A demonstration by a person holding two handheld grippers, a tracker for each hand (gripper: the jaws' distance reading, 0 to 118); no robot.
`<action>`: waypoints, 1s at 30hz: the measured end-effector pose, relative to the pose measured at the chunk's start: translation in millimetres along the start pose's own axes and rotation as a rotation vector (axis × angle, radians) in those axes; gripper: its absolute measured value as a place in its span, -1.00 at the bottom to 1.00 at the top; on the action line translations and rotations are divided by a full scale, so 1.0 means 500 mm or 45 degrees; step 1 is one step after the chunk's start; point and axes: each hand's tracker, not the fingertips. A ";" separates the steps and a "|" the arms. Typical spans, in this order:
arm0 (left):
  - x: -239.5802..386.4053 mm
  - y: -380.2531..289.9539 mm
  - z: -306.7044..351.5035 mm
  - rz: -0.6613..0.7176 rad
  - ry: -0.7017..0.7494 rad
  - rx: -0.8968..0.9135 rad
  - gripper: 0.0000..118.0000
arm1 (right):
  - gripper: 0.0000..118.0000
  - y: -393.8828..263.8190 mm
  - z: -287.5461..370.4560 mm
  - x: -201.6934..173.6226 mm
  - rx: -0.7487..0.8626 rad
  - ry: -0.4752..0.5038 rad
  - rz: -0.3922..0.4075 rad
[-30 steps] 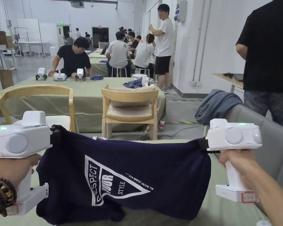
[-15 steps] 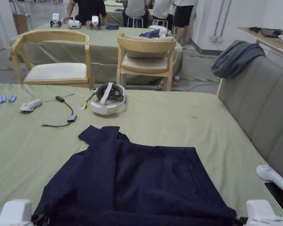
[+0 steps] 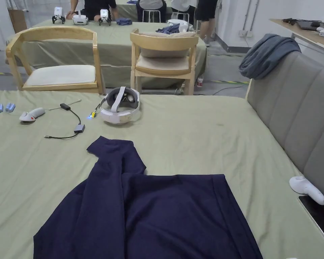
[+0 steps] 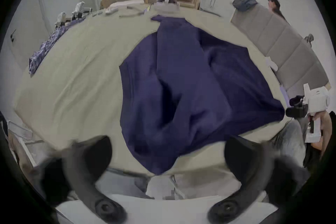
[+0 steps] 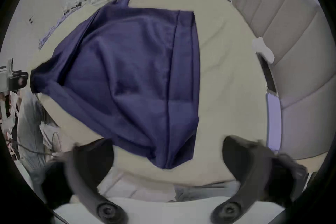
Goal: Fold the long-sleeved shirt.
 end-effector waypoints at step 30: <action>0.093 0.859 -0.790 -0.333 0.250 -0.091 -0.35 | -0.99 0.170 -0.110 -0.048 0.079 0.262 -0.185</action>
